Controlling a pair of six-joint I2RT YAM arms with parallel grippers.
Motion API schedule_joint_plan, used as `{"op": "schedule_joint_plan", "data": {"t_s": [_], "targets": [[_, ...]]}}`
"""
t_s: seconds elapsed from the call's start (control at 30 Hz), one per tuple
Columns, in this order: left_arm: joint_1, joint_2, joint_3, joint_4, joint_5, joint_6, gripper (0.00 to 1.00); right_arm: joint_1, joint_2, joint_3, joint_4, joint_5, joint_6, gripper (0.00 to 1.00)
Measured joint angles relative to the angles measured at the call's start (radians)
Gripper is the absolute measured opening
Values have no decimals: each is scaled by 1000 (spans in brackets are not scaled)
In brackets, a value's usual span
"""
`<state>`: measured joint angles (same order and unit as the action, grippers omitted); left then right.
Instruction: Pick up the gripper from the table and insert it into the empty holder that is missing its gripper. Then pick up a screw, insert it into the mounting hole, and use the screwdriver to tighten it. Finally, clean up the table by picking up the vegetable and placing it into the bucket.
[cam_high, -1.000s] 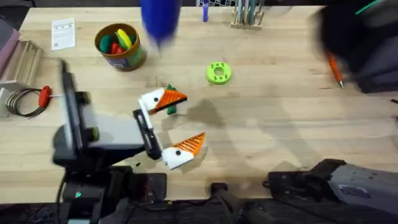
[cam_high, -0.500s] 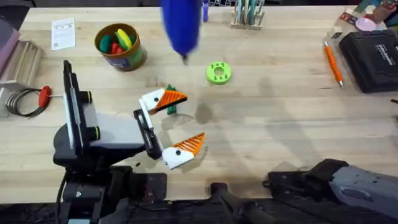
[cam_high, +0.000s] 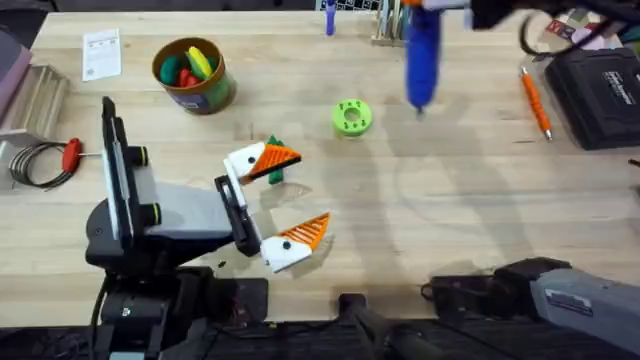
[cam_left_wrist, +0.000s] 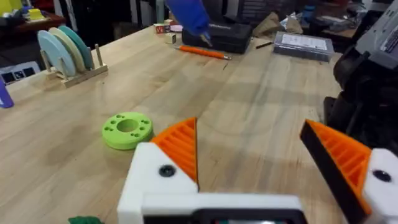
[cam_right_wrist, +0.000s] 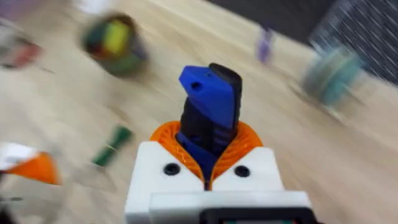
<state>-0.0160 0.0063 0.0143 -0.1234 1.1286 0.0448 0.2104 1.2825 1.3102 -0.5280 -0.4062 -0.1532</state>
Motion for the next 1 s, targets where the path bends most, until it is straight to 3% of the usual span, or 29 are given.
{"op": "schedule_joint_plan", "data": {"t_s": [0.13, 0.27, 0.67, 0.97, 1.0], "targets": [[0, 0, 0, 0, 0, 0, 986, -44, 23, 0, -138, 137, -109, 23], [0, 0, 0, 0, 0, 0, 987, -50, 104, 0, -247, 230, -330, 23], [0, 0, 0, 0, 0, 0, 987, -49, 457, 0, -220, 459, -995, 23], [0, 0, 0, 0, 0, 0, 987, -49, 610, 0, -134, 526, -1163, 29], [0, 0, 0, 0, 0, 0, 987, -49, 614, 0, -137, 529, -1164, 117]]}}
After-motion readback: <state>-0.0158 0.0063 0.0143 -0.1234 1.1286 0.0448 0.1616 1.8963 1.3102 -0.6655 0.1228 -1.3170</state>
